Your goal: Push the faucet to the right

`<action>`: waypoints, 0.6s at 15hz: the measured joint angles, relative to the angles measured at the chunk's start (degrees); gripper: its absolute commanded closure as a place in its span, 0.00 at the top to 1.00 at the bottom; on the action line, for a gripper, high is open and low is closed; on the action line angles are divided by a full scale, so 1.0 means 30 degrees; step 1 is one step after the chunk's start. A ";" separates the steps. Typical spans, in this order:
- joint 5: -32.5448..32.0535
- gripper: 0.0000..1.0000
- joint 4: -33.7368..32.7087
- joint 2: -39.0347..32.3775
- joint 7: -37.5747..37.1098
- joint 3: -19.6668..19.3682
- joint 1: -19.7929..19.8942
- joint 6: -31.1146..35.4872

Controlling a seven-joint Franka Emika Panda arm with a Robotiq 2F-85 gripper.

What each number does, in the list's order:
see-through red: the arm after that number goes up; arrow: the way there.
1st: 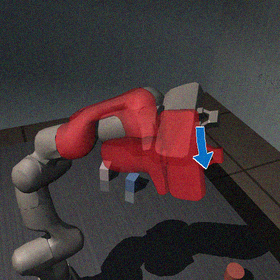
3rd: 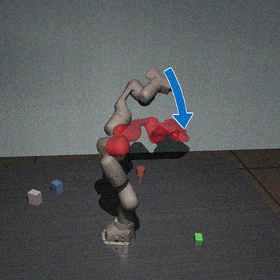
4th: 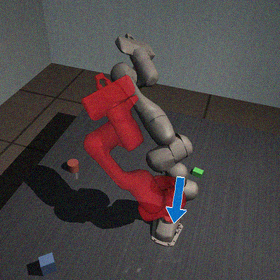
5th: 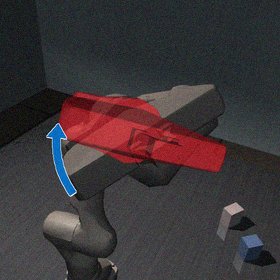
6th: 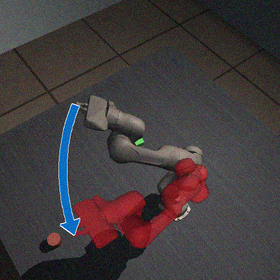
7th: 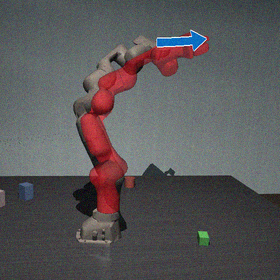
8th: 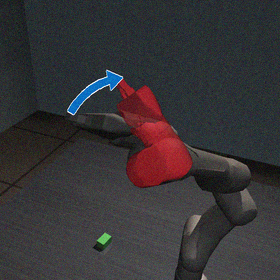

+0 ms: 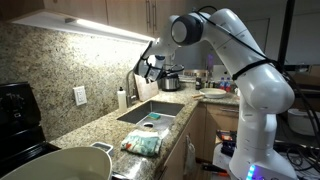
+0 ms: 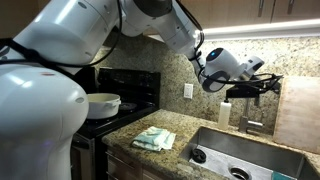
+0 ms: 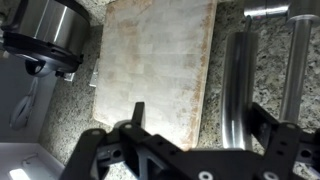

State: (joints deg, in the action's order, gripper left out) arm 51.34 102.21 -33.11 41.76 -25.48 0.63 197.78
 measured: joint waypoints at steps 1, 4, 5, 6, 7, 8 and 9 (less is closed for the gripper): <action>0.0000 1.00 -0.0006 0.0000 -0.0001 0.0001 0.0006 -0.0007; 0.0000 1.00 -0.0067 -0.0002 -0.0001 -0.0031 0.0062 -0.0170; 0.0000 1.00 -0.0117 -0.0002 -0.0002 -0.0087 0.0078 -0.0348; 0.0000 1.00 -0.0202 -0.0001 -0.0002 -0.0157 0.0111 -0.0617; 0.0000 1.00 -0.0269 0.0024 -0.0003 -0.0197 0.0158 -0.0905; 0.0000 1.00 -0.0299 0.0064 -0.0003 -0.0214 0.0193 -0.1125; 0.0000 1.00 -0.0305 0.0088 -0.0003 -0.0231 0.0201 -0.1233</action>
State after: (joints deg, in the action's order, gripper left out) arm 51.35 101.29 -32.85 41.75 -26.17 1.23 194.08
